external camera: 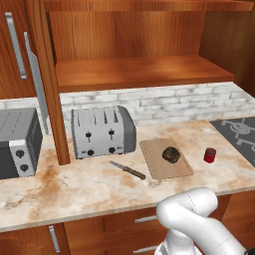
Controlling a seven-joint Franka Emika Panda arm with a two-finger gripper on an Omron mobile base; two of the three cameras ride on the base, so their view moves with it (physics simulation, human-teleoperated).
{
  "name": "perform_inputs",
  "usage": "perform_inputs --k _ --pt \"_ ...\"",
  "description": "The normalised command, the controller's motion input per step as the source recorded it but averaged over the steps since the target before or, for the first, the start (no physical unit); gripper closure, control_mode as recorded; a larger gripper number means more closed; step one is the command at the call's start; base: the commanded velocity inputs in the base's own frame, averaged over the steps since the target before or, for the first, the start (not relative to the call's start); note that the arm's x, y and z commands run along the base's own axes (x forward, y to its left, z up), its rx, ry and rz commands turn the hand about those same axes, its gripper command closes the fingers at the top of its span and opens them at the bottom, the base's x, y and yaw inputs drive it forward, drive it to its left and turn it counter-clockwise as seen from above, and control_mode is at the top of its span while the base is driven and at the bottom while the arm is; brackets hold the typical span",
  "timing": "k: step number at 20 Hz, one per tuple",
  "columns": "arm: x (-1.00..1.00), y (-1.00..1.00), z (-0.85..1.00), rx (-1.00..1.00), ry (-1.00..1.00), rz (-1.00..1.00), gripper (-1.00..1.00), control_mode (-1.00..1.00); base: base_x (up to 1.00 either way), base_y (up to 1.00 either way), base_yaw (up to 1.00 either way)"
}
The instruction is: Pick the bread, place it on the cutting board, pick the jam, place it on the counter, and close the cabinet.
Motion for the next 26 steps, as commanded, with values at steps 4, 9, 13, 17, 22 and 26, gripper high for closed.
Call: perform_inputs --k 4,9,13,17,22,26 --pt "0.0 0.0 0.01 0.02 0.0 0.08 -1.0 -1.0 0.0 0.0 0.0" --pt "0.02 0.0 0.08 0.02 -0.01 0.07 -1.0 -1.0 0.0 0.0 0.0" --pt "0.06 0.0 0.14 0.02 -0.02 0.05 -1.0 -1.0 0.0 0.0 0.0" --pt "0.02 0.0 0.06 0.0 -0.02 0.04 -1.0 -1.0 0.0 0.0 0.0" --pt "0.14 0.0 0.0 0.0 0.0 0.04 -1.0 -1.0 0.0 0.0 0.0" --pt "0.17 0.0 0.0 0.0 0.0 0.04 -1.0 -1.0 0.0 0.0 0.0"
